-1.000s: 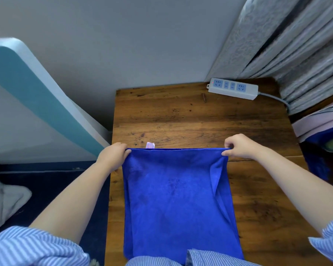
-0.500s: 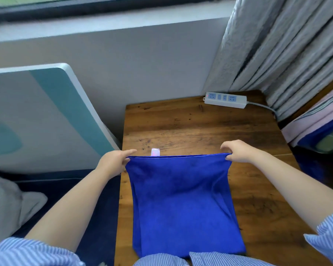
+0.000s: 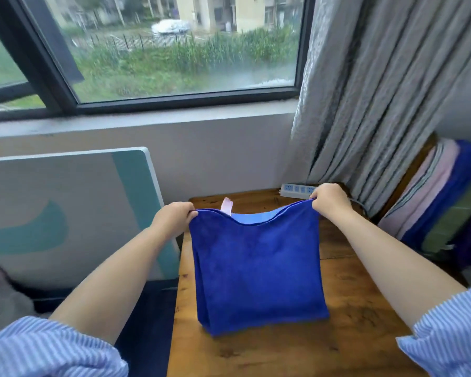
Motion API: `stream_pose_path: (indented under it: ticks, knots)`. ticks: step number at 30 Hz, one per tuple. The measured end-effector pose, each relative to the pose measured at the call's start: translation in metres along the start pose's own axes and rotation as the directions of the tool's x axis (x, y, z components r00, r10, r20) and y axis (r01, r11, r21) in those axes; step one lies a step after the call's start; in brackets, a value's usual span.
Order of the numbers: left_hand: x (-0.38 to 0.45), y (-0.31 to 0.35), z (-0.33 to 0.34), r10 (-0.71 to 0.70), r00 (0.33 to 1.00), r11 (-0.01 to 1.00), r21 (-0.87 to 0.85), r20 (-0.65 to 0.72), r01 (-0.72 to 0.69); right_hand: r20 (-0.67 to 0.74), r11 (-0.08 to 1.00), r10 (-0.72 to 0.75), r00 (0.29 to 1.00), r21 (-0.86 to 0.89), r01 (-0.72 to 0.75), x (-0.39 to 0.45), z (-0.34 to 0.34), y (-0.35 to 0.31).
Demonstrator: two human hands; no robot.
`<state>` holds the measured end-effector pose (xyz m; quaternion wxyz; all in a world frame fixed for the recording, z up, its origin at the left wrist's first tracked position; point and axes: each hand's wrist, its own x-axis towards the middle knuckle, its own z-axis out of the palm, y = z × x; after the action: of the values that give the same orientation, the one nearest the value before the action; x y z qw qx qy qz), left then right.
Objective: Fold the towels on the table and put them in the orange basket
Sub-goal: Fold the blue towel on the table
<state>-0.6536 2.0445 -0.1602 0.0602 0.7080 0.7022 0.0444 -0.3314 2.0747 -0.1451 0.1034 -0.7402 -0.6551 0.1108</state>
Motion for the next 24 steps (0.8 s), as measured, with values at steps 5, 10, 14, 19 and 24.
stream_pose_path:
  ticks: [5, 10, 14, 19, 24]
  knots:
    - [-0.004, 0.012, -0.044, -0.061, 0.927, 0.996, -0.077, -0.371, 0.035, -0.464, 0.927, 0.076, 0.882, 0.359, 0.109, -0.009, -0.045, -0.002]
    - [-0.031, 0.008, -0.028, -0.025, 0.991, 0.970, 0.237, -0.132, 0.056, -0.183, 0.999, -0.034, 0.982, 0.018, 0.038, -0.028, -0.045, 0.015]
    - [-0.040, 0.001, -0.021, -0.070, 0.997, 0.955, 0.288, -0.013, 0.071, -0.208, 0.997, -0.073, 0.975, 0.024, 0.080, -0.036, -0.042, 0.013]
    - [-0.031, 0.000, -0.027, -0.170, 0.946, 0.985, -0.053, -0.277, 0.161, -0.350, 0.963, 0.016, 0.937, 0.256, 0.080, -0.029, -0.041, 0.009]
    - [-0.023, -0.003, -0.009, -0.276, 0.951, 0.957, -0.132, -0.140, 0.258, -0.214, 0.972, 0.005, 0.977, 0.232, 0.046, -0.021, -0.021, 0.011]
